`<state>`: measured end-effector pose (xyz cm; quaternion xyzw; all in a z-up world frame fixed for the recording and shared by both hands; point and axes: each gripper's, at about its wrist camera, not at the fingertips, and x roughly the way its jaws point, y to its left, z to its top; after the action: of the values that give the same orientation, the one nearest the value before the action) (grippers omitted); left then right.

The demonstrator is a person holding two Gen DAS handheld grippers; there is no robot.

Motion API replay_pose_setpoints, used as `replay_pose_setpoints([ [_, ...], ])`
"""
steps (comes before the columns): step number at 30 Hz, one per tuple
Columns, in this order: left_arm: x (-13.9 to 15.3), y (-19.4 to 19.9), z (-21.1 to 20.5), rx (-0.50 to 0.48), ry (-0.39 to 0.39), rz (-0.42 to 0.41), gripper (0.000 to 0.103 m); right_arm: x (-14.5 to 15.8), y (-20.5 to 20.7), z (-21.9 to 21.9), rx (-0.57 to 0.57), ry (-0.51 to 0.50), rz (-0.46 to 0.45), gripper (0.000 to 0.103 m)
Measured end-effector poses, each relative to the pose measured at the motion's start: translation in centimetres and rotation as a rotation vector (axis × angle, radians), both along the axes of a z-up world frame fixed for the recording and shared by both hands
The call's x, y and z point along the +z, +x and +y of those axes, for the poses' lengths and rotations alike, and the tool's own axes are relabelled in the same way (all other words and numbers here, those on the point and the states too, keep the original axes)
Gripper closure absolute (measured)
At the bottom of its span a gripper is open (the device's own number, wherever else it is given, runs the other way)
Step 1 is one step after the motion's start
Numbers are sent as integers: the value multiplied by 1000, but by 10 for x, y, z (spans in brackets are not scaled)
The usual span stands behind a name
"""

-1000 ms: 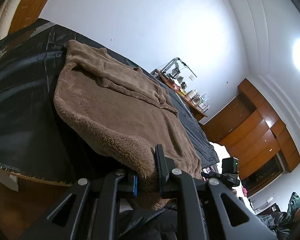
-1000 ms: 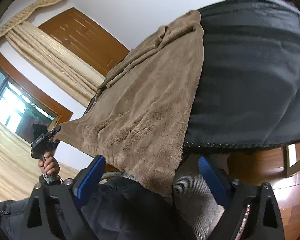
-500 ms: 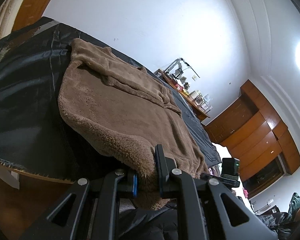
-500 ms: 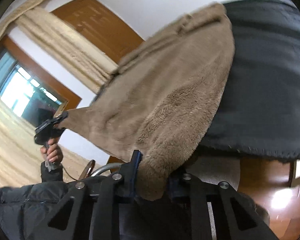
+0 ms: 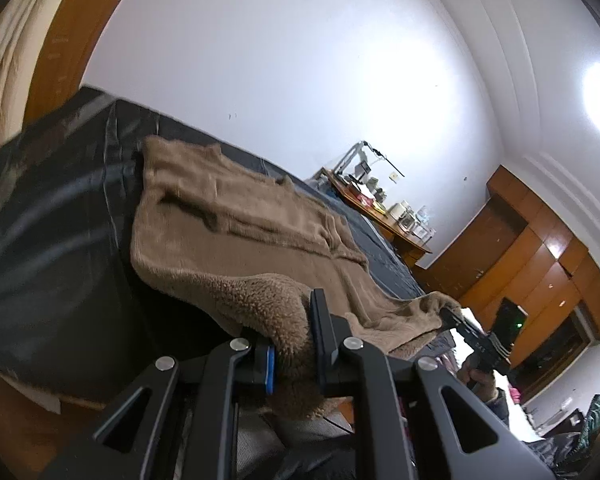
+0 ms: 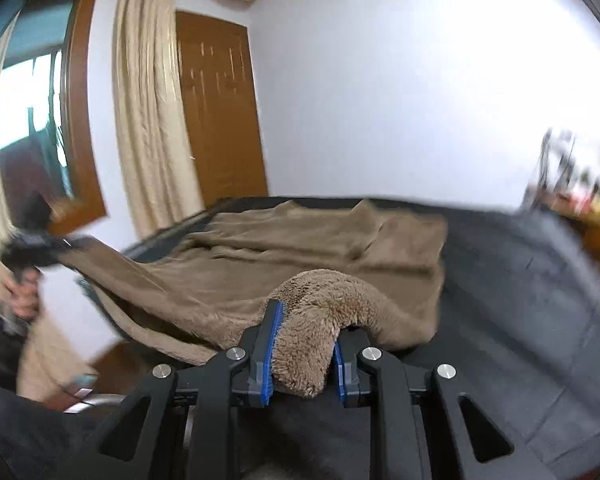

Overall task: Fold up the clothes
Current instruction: 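Grasp the fleece end with the right gripper while the left gripper holds its edge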

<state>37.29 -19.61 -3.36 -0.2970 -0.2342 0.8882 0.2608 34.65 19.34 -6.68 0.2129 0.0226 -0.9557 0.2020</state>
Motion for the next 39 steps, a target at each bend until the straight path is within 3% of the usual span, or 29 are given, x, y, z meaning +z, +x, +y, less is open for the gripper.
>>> replay_pose_setpoints([
  [4,15,-15,1,14,-8,24,87,19,-14,-14,-55,105,86,80],
  [12,52,-52,3,49,-12,84,87,53,-46,-28,-131,183,212,80],
  [16,56,-65,4,51,-7,96,87,68,-60,-32,-165,213,269,80],
  [26,54,-112,5,45,-13,40,87,63,-113,-33,-187,212,209,80],
  [33,81,-159,-1,70,10,51,87,83,-152,-34,-215,192,219,80],
  [39,97,-210,-7,118,41,44,87,98,-211,-38,-230,156,189,80],
])
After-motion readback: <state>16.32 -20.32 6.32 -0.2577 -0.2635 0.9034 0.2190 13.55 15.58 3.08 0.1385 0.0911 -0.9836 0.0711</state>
